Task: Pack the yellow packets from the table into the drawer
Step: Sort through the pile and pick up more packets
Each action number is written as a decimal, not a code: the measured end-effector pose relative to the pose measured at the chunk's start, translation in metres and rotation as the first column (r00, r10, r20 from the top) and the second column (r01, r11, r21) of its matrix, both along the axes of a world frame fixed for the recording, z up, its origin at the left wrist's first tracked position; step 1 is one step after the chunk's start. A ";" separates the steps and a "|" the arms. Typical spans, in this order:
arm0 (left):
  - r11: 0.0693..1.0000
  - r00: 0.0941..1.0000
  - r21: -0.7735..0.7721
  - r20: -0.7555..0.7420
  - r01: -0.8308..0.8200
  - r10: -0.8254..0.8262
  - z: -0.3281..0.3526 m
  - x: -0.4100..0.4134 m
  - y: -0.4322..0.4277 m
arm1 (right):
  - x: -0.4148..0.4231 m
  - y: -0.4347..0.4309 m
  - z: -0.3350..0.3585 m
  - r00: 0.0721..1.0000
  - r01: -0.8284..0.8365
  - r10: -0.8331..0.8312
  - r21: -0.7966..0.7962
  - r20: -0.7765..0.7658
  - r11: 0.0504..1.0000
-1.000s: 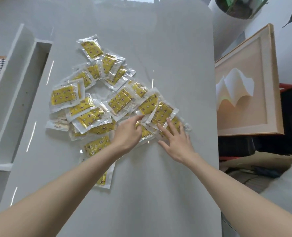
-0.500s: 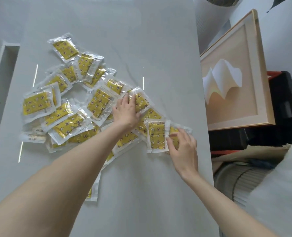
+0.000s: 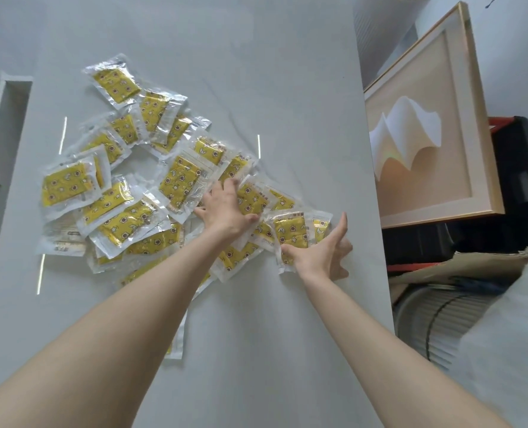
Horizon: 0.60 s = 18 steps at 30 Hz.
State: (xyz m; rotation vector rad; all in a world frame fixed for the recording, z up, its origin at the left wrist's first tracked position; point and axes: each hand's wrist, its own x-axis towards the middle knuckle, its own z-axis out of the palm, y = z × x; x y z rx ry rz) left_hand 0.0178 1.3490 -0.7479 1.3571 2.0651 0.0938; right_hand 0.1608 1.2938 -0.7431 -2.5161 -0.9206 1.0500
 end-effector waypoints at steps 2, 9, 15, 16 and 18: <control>1.000 1.000 -0.023 0.020 -0.002 0.002 0.001 0.001 -0.007 | 0.005 -0.004 0.004 0.998 0.013 -0.014 -0.014 -0.056 1.000; 0.977 0.980 0.208 0.201 -0.039 -0.003 0.009 0.012 -0.027 | 0.038 -0.027 -0.004 0.947 0.183 -0.187 -0.040 -0.260 0.982; 0.986 0.961 0.103 0.258 -0.133 0.103 0.007 0.040 -0.022 | 0.063 -0.035 -0.003 0.927 0.194 -0.190 -0.018 -0.323 0.981; 0.989 0.978 0.092 0.184 -0.115 0.097 0.004 0.043 -0.022 | 0.064 -0.035 -0.004 0.927 0.179 -0.174 -0.014 -0.333 0.984; 0.997 0.997 0.065 0.058 -0.051 0.047 0.001 0.051 -0.022 | 0.067 -0.034 -0.007 0.925 0.165 -0.160 -0.015 -0.344 0.986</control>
